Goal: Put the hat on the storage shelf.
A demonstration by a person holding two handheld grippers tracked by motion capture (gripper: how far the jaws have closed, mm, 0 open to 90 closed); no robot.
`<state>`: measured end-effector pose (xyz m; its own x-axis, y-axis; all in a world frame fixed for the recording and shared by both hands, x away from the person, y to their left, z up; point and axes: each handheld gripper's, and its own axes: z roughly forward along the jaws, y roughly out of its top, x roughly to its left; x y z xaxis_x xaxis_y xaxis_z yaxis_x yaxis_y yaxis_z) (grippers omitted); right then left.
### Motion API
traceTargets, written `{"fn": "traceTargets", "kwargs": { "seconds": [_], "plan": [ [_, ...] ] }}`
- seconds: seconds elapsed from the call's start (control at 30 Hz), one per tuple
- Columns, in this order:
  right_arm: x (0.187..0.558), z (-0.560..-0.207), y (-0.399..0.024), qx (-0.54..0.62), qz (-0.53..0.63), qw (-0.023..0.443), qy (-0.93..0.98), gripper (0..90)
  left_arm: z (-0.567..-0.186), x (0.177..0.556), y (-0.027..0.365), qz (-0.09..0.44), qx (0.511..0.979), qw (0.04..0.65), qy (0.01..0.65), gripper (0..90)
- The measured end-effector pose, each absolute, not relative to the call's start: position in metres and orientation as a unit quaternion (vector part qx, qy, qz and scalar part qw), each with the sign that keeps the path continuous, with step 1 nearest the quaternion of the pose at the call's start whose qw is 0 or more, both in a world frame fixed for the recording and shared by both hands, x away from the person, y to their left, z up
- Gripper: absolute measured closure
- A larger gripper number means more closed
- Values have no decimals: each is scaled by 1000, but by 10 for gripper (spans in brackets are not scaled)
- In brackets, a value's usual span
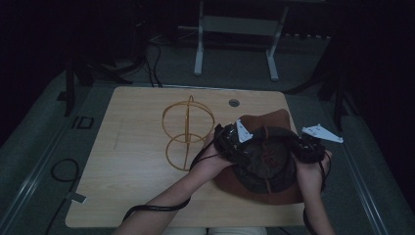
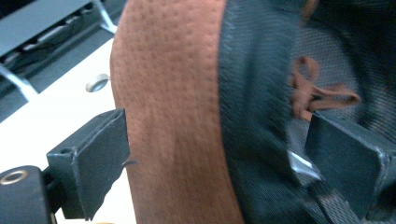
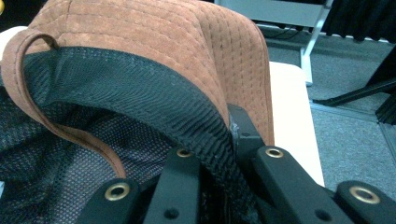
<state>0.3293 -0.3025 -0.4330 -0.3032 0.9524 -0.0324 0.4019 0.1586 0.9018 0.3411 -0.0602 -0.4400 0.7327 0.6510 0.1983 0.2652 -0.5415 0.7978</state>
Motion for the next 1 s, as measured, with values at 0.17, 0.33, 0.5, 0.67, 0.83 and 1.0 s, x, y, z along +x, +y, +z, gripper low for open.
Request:
{"fn": "traceTargets", "kwargs": {
  "seconds": [0.17,0.33,0.5,0.67,0.83,1.0],
  "plan": [
    [326,-432,-300,488,422,328,690,841,-440,349,-65,243,841,396,278,93],
    [322,-431,-296,481,429,323,693,841,-445,354,-66,242,838,396,286,148],
    [317,-430,-292,477,434,320,694,842,-452,357,-70,257,846,370,286,216],
    [313,-428,-293,475,438,317,694,842,-455,360,-71,265,846,360,289,516],
    [312,-433,-292,476,434,314,698,841,-456,362,-74,276,842,364,289,854],
    [310,-434,-294,479,432,315,697,818,-454,362,-77,294,839,360,283,871]
  ]
}}
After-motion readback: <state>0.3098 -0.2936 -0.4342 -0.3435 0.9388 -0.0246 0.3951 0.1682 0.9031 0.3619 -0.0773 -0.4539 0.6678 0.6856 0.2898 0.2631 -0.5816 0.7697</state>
